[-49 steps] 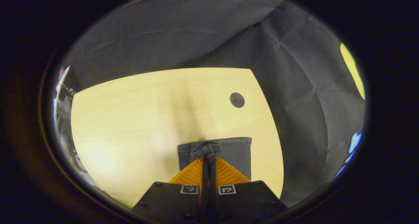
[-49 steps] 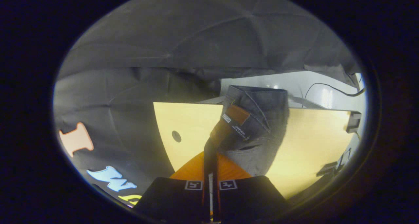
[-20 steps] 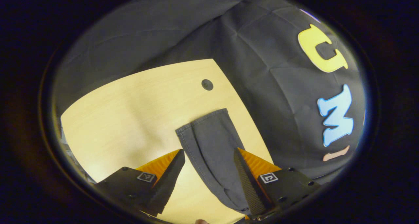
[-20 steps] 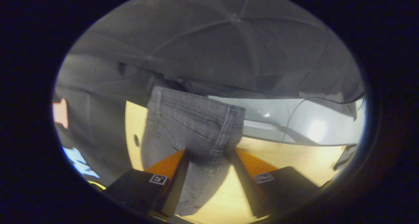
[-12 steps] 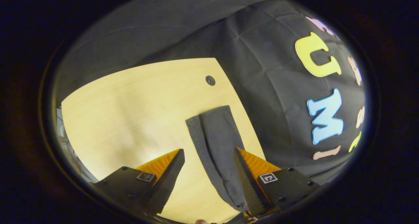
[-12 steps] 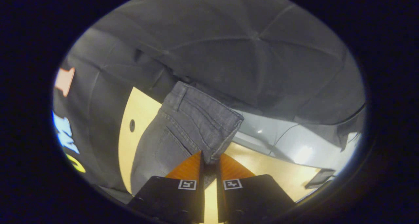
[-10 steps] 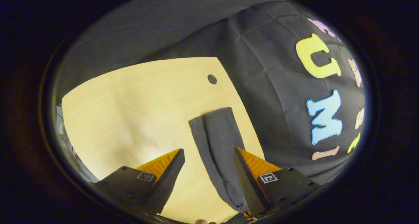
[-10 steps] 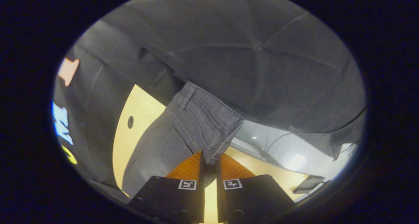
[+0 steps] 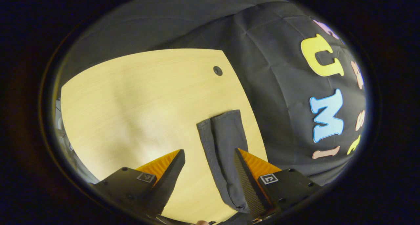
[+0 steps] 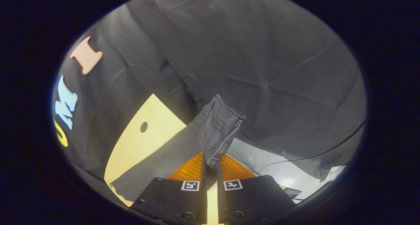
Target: Grasp the waist and the cuffs of the jeans and fold them to make the two legs overlap; first hold the waist and fold one-third of the jeans toward the cuffs, then hold the cuffs and fold the remaining one-third in the same direction to finish folding.
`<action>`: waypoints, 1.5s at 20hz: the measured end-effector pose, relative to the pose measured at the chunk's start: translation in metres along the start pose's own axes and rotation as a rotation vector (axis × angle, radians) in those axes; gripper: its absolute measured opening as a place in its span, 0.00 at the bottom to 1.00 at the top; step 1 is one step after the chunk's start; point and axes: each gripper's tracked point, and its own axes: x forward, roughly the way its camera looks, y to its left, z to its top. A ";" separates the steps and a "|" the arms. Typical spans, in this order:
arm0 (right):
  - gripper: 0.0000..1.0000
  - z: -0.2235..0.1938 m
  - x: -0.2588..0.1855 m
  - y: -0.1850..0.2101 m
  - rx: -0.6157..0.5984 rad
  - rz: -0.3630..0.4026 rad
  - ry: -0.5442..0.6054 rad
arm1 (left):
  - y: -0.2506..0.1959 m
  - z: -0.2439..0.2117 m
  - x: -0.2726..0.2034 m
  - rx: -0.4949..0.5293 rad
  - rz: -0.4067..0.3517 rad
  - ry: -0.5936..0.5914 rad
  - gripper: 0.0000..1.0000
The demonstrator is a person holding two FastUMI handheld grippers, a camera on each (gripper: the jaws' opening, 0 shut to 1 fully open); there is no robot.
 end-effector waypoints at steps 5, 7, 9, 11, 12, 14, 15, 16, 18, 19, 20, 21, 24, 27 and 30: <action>0.12 0.000 -0.053 0.157 -0.436 0.176 -0.183 | -0.011 -0.007 0.016 0.016 -0.014 0.022 0.94; 0.15 -0.037 -0.066 0.238 -0.538 0.320 -0.183 | -0.017 -0.013 0.020 0.017 -0.025 0.036 0.94; 0.11 -0.084 -0.080 0.296 -0.584 0.443 -0.125 | -0.017 -0.018 0.020 0.012 -0.034 0.038 0.94; 0.11 -0.136 -0.070 0.323 -0.610 0.480 -0.002 | -0.010 -0.022 0.015 -0.007 -0.038 0.036 1.00; 0.11 -0.160 -0.064 0.328 -0.624 0.461 0.062 | -0.003 -0.025 0.011 -0.019 -0.037 0.034 0.98; 0.11 -0.183 -0.053 0.322 -0.675 0.417 0.156 | 0.014 -0.027 0.003 -0.045 -0.031 0.023 0.94; 0.12 -0.183 -0.049 0.321 -0.700 0.413 0.169 | 0.023 -0.026 -0.002 -0.060 -0.028 0.010 0.99; 0.12 -0.186 -0.042 0.321 -0.724 0.388 0.195 | 0.033 -0.025 -0.005 -0.078 -0.025 -0.002 0.94; 0.12 -0.201 -0.036 0.306 -0.769 0.318 0.333 | 0.049 -0.024 -0.009 -0.119 -0.021 -0.020 0.94; 0.14 -0.194 -0.047 0.303 -0.781 0.328 0.377 | 0.054 -0.022 -0.010 -0.138 -0.021 -0.030 0.94; 0.36 -0.172 -0.050 0.314 -0.751 0.369 0.345 | 0.055 -0.020 -0.009 -0.152 -0.025 -0.042 0.94; 0.57 -0.160 -0.068 0.324 -0.703 0.433 0.375 | 0.054 -0.018 -0.008 -0.158 -0.032 -0.053 0.94; 0.99 -0.147 -0.104 0.301 -0.645 0.450 0.357 | 0.039 -0.024 0.010 -0.143 -0.043 -0.039 0.93; 0.97 -0.132 -0.117 0.281 -0.604 0.473 0.319 | 0.014 -0.036 0.038 -0.095 -0.045 -0.005 0.93; 0.97 -0.102 -0.129 0.229 -0.560 0.421 0.277 | -0.003 -0.039 0.074 -0.084 -0.025 0.018 0.94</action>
